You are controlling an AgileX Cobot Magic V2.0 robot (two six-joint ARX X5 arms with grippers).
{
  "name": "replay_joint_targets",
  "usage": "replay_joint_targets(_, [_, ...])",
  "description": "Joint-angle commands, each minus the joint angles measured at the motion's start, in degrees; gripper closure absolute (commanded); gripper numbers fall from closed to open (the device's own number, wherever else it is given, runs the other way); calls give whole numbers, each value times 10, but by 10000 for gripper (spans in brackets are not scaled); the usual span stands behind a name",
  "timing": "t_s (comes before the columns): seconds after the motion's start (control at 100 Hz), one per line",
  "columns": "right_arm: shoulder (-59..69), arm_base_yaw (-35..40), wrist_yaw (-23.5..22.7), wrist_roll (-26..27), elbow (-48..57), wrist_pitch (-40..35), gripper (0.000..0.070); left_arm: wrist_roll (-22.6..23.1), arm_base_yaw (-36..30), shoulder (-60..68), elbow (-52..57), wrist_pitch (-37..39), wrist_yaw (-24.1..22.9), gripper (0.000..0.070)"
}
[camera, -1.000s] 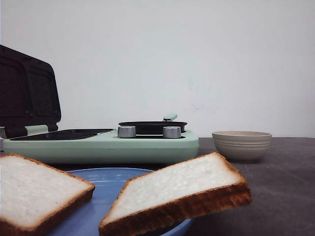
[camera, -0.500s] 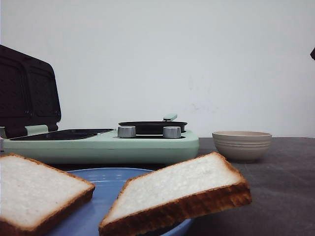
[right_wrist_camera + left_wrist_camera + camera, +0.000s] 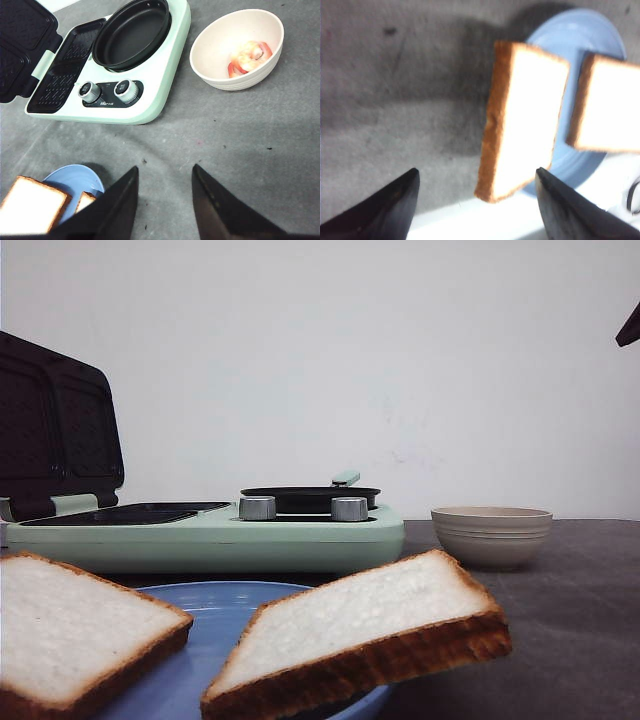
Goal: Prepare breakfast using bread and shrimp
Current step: 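Lower the left gripper to the blue plate and grasp a bread slice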
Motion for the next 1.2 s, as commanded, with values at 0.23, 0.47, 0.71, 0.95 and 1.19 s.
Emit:
replay_joint_targets(0.23, [3,2,-2,-7,9,5,495,22,-63,55,10,-1,26,295])
replay_joint_targets(0.47, [2,2,-2,-7,9,5,495,27,-97,105,10,6,22,295])
replay_joint_targets(0.71, [2,2,-2,-7,9,5,495,31,-114,147,10,42,23,302])
replay_joint_targets(0.95, [2,2,-2,-7,9,5,495,33,-129,196,10,64,29,321])
replay_joint_targets(1.19, [2,2,-2,-7,9,5,495,35,-134,203,10,72,28,697])
